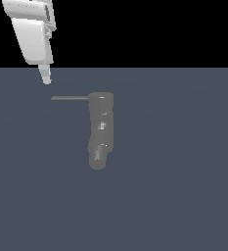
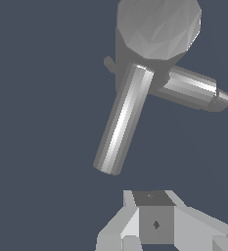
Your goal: Turn on the faucet by rotating a designated handle.
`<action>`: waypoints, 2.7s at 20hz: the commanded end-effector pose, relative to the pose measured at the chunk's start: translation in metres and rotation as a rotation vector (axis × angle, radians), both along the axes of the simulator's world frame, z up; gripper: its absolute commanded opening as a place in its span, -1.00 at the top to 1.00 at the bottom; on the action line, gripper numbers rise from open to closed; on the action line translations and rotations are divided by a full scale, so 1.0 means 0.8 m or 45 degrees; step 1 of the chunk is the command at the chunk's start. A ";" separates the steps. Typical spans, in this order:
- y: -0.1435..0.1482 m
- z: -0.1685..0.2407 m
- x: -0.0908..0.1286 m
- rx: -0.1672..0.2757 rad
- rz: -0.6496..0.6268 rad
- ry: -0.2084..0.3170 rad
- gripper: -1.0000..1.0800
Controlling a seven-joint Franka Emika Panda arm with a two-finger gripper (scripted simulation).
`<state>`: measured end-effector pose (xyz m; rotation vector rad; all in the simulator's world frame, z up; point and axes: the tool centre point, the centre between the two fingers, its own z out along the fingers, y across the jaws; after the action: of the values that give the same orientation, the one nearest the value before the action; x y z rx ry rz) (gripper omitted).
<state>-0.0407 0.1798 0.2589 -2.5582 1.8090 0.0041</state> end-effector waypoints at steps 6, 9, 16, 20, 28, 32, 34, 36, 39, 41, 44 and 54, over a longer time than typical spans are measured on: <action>-0.003 -0.034 0.043 -0.006 -0.184 0.002 1.00; -0.005 -0.046 0.058 -0.008 -0.249 0.003 1.00; -0.012 -0.066 0.084 -0.011 -0.363 0.004 1.00; -0.014 -0.072 0.092 -0.012 -0.398 0.005 1.00; -0.016 -0.072 0.094 -0.010 -0.405 0.005 1.00; -0.016 -0.072 0.087 -0.010 -0.405 0.005 1.00; -0.016 -0.072 0.079 -0.010 -0.405 0.005 1.00; -0.017 -0.072 0.072 -0.010 -0.405 0.005 1.00; -0.017 -0.072 0.061 -0.010 -0.405 0.005 1.00; -0.018 -0.072 0.054 -0.010 -0.405 0.005 1.00; -0.018 -0.072 0.043 -0.010 -0.405 0.005 1.00; -0.020 -0.072 0.005 -0.010 -0.405 0.005 1.00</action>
<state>-0.0299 0.1632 0.2009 -2.2402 2.1981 -0.0015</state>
